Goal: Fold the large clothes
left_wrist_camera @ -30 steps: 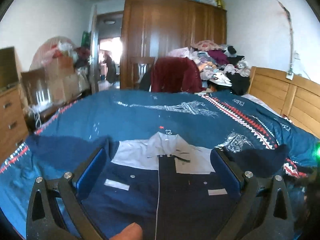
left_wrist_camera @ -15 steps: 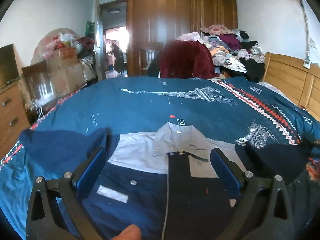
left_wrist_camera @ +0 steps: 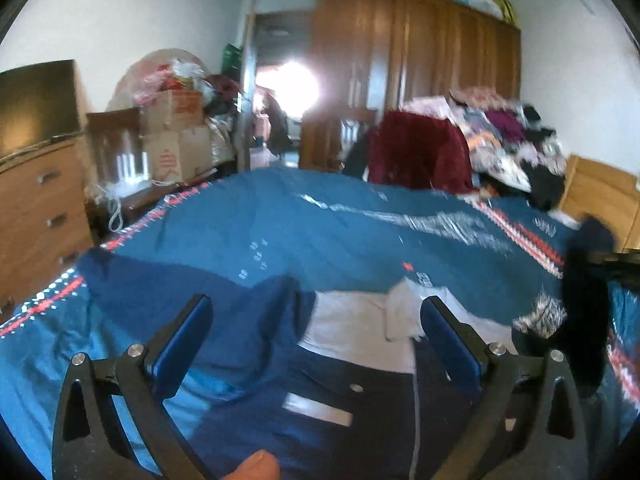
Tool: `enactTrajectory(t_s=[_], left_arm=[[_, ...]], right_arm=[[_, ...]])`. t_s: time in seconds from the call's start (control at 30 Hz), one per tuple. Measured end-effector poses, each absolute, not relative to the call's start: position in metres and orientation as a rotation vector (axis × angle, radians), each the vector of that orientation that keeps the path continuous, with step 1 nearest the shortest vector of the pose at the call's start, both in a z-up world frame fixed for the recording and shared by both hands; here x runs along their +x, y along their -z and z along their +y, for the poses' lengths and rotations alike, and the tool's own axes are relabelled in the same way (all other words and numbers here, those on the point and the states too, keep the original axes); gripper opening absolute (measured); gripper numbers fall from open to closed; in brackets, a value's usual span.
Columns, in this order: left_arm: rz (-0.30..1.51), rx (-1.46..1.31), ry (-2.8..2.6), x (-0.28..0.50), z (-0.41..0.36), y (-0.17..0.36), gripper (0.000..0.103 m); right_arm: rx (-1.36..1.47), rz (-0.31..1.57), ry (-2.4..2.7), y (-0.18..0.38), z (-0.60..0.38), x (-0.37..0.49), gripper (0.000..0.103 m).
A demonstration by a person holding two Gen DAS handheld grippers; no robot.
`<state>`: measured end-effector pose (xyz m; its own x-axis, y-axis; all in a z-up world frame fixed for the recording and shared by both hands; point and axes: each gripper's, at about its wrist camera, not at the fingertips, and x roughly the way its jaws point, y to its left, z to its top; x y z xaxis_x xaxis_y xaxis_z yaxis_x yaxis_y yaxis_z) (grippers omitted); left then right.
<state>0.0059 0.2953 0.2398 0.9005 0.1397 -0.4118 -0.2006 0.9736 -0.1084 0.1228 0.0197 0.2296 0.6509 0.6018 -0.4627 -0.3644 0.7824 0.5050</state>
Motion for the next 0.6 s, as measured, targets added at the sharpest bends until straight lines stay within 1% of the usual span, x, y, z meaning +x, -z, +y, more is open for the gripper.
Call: enactTrajectory(t_s=[0.03,0.1,0.13,0.2,0.23,0.3,0.33,0.37,0.43,0.47,0.57,0.6], left_arm=[[0.421,-0.143,-0.186,0.004,0.303,-0.242,0.103],[0.434,-0.130,-0.205,0.001,0.319,-0.243,0.103],[0.445,-0.122,-0.211,0.001,0.325,-0.242,0.103],[0.464,-0.099,-0.226,-0.001,0.336,-0.236,0.103],[0.477,-0.096,-0.229,-0.001,0.341,-0.230,0.103],[0.500,-0.103,-0.231,0.000,0.350,-0.218,0.103],[0.516,-0.108,-0.226,0.001,0.353,-0.210,0.103],[0.556,-0.116,-0.210,0.004,0.359,-0.196,0.103],[0.616,-0.125,-0.207,0.007,0.365,-0.171,0.103],[0.647,-0.134,-0.205,0.009,0.368,-0.157,0.103],[0.725,-0.208,-0.210,0.011,0.376,-0.116,0.103],[0.738,-0.224,-0.219,0.010,0.378,-0.109,0.103]], right_arm=[[0.381,0.680,-0.597,-0.221,0.047,0.129,0.011],[0.341,0.728,-0.611,-0.194,0.108,0.139,0.017],[0.319,0.763,-0.619,-0.182,0.125,0.141,0.024],[0.312,0.870,-0.619,-0.155,0.147,0.133,0.026],[0.334,0.878,-0.638,-0.150,0.144,0.114,0.026],[0.340,0.842,-0.653,-0.153,0.122,0.078,0.033],[0.324,0.812,-0.637,-0.151,0.101,0.052,0.047],[0.300,0.789,-0.595,-0.145,0.081,0.037,0.058],[0.253,0.772,-0.484,-0.132,0.036,0.020,0.061],[0.252,0.793,-0.416,-0.123,0.006,0.011,0.062],[0.330,0.864,-0.222,-0.101,-0.083,-0.001,0.060],[0.348,0.870,-0.185,-0.097,-0.099,0.001,0.060]])
